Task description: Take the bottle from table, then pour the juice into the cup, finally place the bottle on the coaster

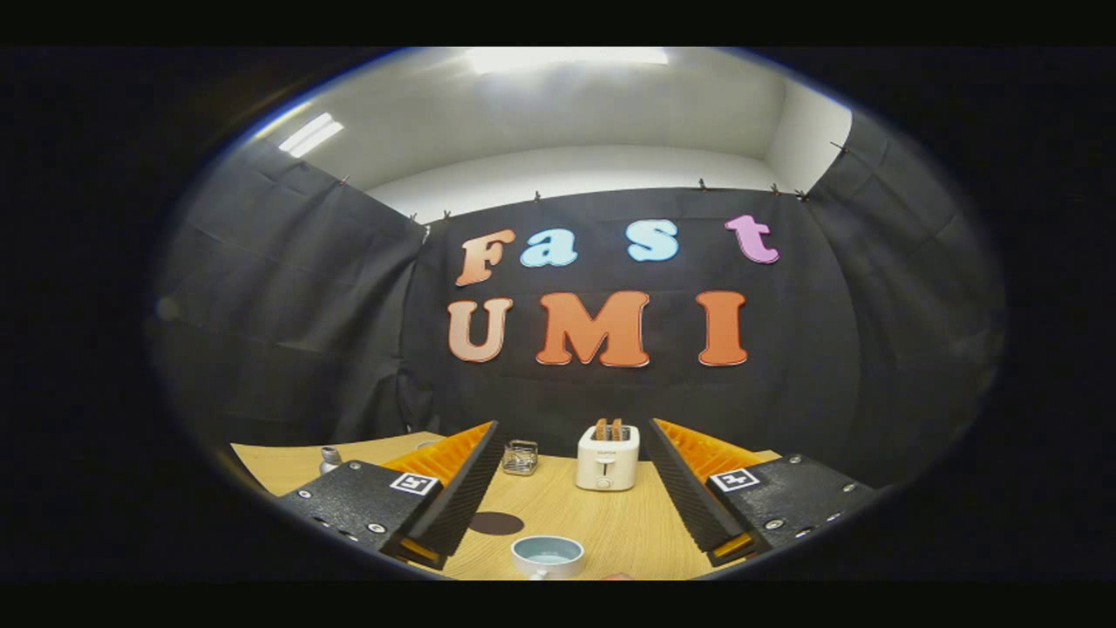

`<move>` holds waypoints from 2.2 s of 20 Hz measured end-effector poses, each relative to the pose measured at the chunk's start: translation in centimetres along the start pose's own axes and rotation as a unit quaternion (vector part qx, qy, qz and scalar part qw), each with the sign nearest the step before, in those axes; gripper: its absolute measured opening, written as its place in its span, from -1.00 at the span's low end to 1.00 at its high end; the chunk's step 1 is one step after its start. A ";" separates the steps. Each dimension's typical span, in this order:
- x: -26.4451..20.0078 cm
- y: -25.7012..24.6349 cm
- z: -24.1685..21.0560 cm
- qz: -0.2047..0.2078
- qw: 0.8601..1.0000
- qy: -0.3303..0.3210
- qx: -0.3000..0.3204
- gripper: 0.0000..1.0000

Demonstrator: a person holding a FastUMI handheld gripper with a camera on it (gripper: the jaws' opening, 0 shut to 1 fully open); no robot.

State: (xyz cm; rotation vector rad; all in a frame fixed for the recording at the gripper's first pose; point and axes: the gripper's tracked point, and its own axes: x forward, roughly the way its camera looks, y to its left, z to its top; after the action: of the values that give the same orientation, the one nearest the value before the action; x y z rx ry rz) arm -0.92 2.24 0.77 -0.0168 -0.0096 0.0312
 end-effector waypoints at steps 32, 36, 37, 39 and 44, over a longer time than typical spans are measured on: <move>-1.2 18.9 -10.8 0.140 0.983 0.111 0.048 0.95; -1.5 22.1 -12.4 0.164 0.977 0.126 0.060 0.95; -1.5 22.8 -12.8 0.168 0.975 0.130 0.058 0.95; -1.5 23.9 -13.7 0.173 0.974 0.139 0.054 0.95; -1.3 26.9 -16.0 0.186 0.965 0.168 0.071 0.95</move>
State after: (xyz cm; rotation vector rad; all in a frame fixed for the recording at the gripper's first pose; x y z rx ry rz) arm -2.94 28.85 -15.70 0.1206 0.3367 0.4049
